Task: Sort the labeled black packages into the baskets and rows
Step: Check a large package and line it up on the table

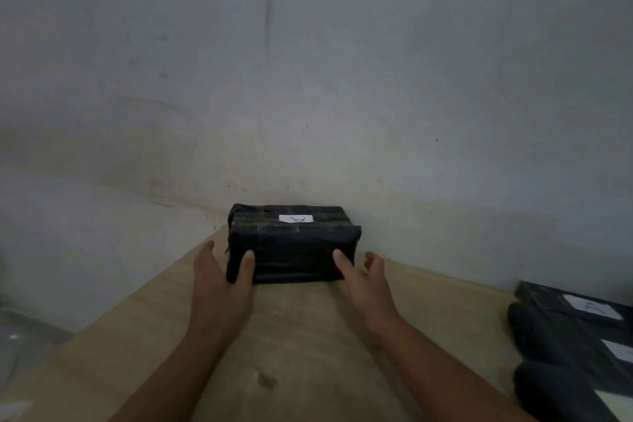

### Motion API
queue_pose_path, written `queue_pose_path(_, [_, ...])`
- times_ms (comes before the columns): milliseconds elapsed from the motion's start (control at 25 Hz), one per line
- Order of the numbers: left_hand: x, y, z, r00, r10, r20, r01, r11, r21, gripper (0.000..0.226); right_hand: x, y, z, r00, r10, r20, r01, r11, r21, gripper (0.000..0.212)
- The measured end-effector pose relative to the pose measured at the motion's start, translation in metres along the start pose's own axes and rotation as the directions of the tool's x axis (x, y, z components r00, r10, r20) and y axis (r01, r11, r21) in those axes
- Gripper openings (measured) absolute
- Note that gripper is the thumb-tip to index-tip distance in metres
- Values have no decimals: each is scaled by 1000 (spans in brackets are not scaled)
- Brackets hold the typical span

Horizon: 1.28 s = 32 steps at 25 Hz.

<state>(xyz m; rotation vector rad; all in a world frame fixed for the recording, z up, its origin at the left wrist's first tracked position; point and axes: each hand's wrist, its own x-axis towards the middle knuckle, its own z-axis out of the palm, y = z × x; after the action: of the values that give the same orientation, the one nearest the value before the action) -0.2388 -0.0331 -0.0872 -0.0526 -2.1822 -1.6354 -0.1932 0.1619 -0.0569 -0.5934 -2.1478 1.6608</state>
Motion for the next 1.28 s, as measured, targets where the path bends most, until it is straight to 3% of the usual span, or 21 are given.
queue_pose_path(160, [3, -1, 6, 990, 98, 104, -95, 995, -37, 46, 34, -1, 15, 998, 54, 15, -56, 984, 172, 79])
queue_pose_path(280, [2, -2, -2, 996, 42, 82, -28, 986, -165, 53, 24, -1, 10, 999, 40, -11, -37, 978, 204, 55])
queue_pose_path(400, [-15, 10, -10, 997, 17, 78, 4, 967, -256, 47, -1, -2, -11, 997, 72, -8, -65, 940, 334, 47])
queue_pose_path(560, [-63, 39, -21, 996, -50, 80, 77, 920, -385, 35, -57, 5, -55, 988, 147, 50, -154, 876, 458, 45])
queue_pose_path(720, [-104, 46, -40, 987, -121, 108, 158, 865, -477, 54, -115, 17, -95, 966, 213, 144, -256, 847, 466, 64])
queue_pose_path(760, [-111, 47, -47, 977, -148, 157, 208, 836, -508, 52, -124, 20, -103, 967, 201, 158, -254, 840, 480, 58])
queue_pose_path(840, [-125, 49, -57, 935, -195, 295, 337, 745, -576, 28, -145, 26, -117, 977, 143, 159, -204, 839, 504, 32])
queue_pose_path(880, [-131, 50, -60, 902, -197, 385, 405, 696, -593, 30, -154, 29, -124, 981, 112, 157, -178, 838, 515, 25])
queue_pose_path(1000, [-143, 53, -67, 817, -117, 565, 493, 652, -577, 85, -172, 43, -141, 992, 5, 122, -70, 842, 535, 39])
queue_pose_path(1120, [-146, 52, -67, 764, -19, 645, 503, 645, -576, 92, -175, 54, -152, 988, -67, 137, -24, 820, 572, 59])
queue_pose_path(1280, [-139, 44, -68, 723, 71, 687, 490, 649, -583, 108, -169, 57, -157, 964, -121, 235, -42, 807, 589, 61])
